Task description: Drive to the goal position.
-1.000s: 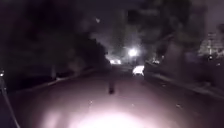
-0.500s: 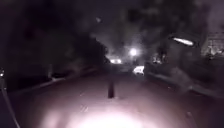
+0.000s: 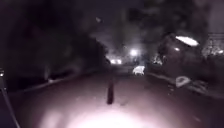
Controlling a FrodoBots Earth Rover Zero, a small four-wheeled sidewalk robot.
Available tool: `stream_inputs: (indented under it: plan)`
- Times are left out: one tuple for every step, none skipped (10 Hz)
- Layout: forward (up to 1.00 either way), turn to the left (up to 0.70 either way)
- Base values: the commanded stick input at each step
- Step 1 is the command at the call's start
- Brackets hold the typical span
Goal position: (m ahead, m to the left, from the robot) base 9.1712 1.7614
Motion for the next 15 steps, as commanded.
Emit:
stream_inputs:
  plan:
    - [0.50,0.00]
    - [0.50,0.00]
    - [0.50,0.03]
    - [0.50,0.09]
    - [0.50,0.12]
    - [0.50,0.06]
    - [0.50,0.00]
    - [0.50,0.00]
    - [0.50,0.02]
    - [0.47,0.04]
    - [0.44,0.11]
    - [0.49,0.42]
    - [0.50,0.42]
    - [0.50,0.09]
    - [0.50,0.00]
